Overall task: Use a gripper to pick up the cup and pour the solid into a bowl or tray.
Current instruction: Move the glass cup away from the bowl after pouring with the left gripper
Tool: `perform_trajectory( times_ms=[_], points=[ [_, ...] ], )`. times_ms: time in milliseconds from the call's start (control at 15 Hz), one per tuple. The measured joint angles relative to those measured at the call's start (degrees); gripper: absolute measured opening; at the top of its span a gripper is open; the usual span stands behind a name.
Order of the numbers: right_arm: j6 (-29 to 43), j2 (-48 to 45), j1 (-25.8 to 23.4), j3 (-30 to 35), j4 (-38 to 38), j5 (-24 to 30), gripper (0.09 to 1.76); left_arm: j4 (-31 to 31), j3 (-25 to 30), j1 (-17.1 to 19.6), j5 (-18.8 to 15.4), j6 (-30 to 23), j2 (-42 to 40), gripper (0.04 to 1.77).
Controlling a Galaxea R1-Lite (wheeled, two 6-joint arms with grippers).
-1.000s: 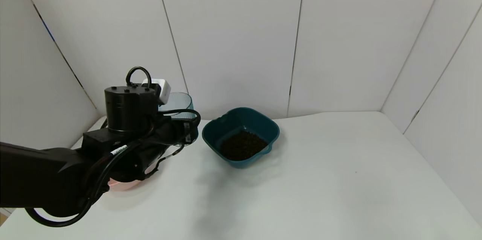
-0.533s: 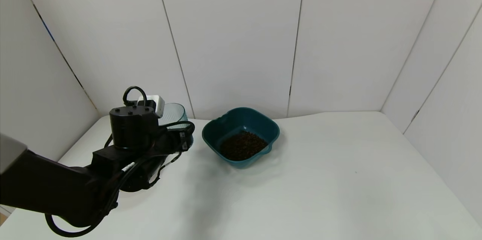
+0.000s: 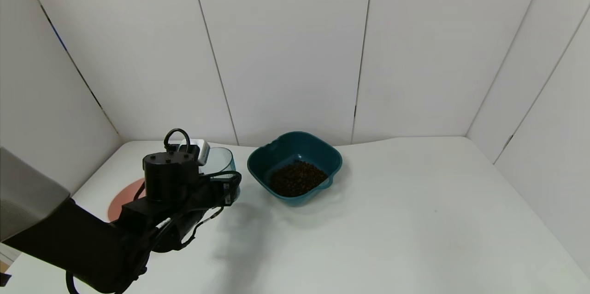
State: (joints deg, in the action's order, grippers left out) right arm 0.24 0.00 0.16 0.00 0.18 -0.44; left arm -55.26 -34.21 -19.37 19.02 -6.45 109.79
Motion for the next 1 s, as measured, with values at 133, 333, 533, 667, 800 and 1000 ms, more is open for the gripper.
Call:
perform_trajectory(
  times_ms=[133,333,533,667,800,1000],
  points=[
    [0.02,0.0,0.0,0.0,0.0,0.0,1.71,0.0,0.65,1.38,-1.96,1.83,0.22,1.29],
    [0.0,0.0,0.0,0.0,0.0,0.0,1.71,-0.28,2.24,2.69,-4.83,2.16,0.46,1.29],
    [0.02,0.0,0.0,0.0,0.0,0.02,1.71,-4.28,3.75,2.78,-6.38,2.79,1.89,1.29],
    [0.02,0.0,0.0,0.0,0.0,0.0,1.71,-9.73,5.05,2.78,-6.67,4.63,3.88,1.29],
    [0.0,0.0,0.0,0.0,-0.02,0.02,1.71,-15.91,6.24,2.8,-6.92,5.96,6.39,1.29],
    [0.02,0.0,0.0,0.0,-0.02,0.02,1.71,-21.69,7.36,2.67,-6.99,6.31,9.86,1.29]
  ],
)
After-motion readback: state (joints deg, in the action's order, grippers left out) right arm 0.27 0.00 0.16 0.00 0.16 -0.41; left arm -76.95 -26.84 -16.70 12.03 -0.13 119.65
